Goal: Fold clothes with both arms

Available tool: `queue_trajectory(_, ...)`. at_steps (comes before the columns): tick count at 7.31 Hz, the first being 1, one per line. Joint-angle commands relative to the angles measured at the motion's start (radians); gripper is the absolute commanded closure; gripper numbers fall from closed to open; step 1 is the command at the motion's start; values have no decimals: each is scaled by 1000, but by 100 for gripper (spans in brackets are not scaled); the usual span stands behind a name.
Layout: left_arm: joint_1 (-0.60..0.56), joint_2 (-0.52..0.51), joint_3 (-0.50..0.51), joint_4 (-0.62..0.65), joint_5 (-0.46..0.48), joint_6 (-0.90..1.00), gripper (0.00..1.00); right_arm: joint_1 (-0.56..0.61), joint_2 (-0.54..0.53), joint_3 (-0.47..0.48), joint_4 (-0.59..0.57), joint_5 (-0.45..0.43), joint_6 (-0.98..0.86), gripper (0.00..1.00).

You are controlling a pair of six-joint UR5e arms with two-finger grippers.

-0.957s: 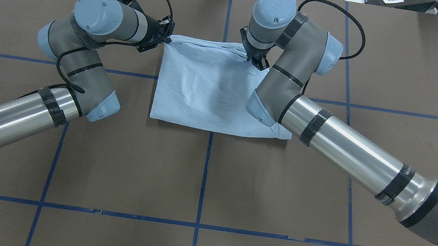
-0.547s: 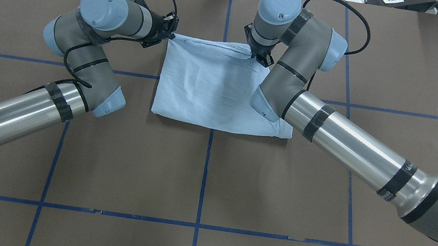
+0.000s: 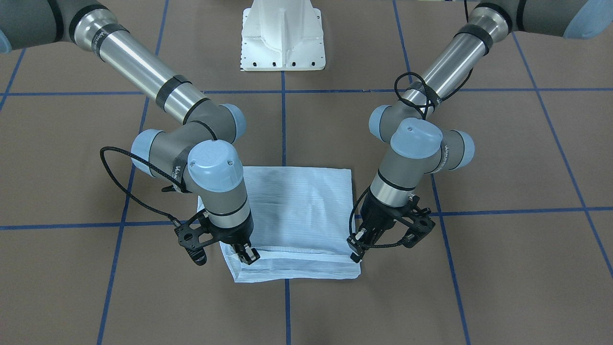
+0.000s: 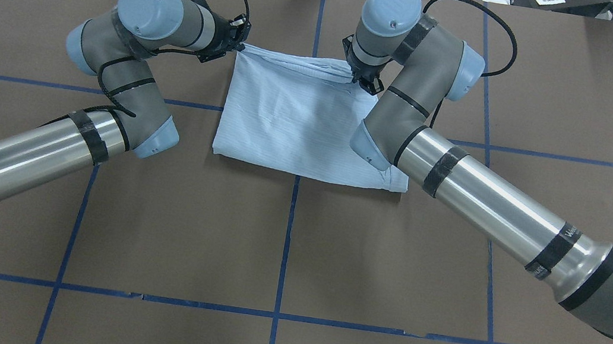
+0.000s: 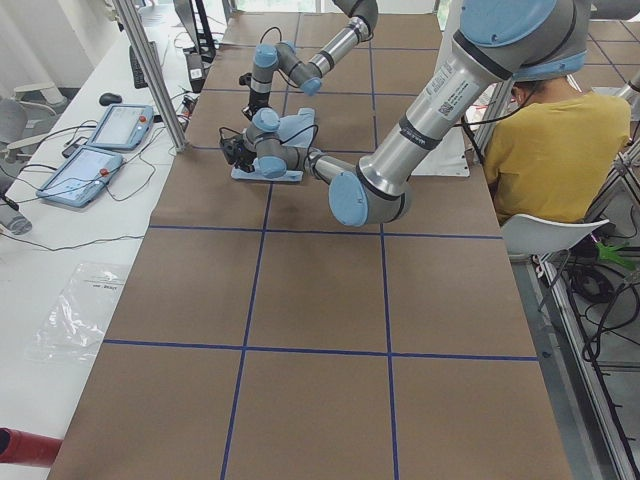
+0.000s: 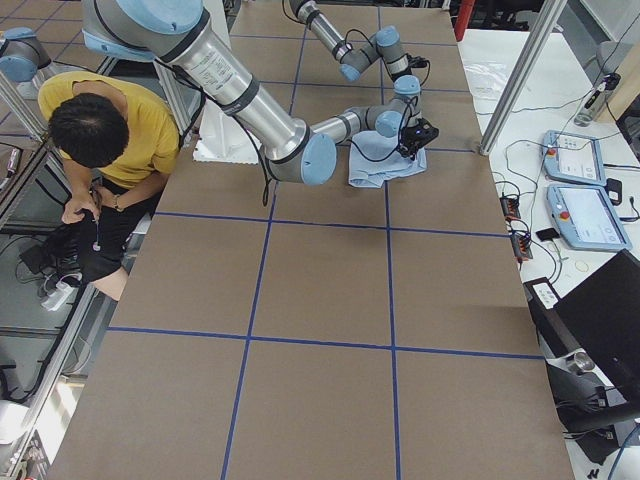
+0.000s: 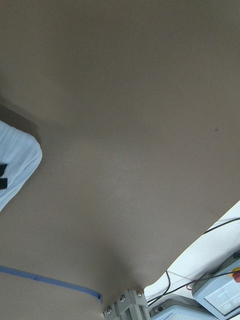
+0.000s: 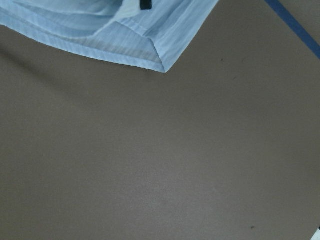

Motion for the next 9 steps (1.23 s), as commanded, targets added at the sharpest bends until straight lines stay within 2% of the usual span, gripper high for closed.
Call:
queue_trajectory(1,-18,-2,7,0,2,57,57,3,12,-19,9,-2,-54,0)
queue_trajectory(2,-38,0,7,0,0,62,48,24,10,-19,8,20,-94,0)
queue_trajectory(4,-74,9,-1,0,-13,112,48,74,-22,-18,3,84,-215,0)
queue_trajectory(5,-90,21,-10,2,-57,149,48,113,-42,-1,-6,133,-281,0)
queue_trajectory(7,-153,168,-178,13,-217,276,48,209,-173,140,-79,265,-390,0)
queue_trajectory(8,-164,267,-297,14,-231,368,48,249,-264,235,-141,311,-484,0)
queue_trajectory(9,-179,347,-385,25,-239,469,48,277,-369,337,-164,317,-615,0)
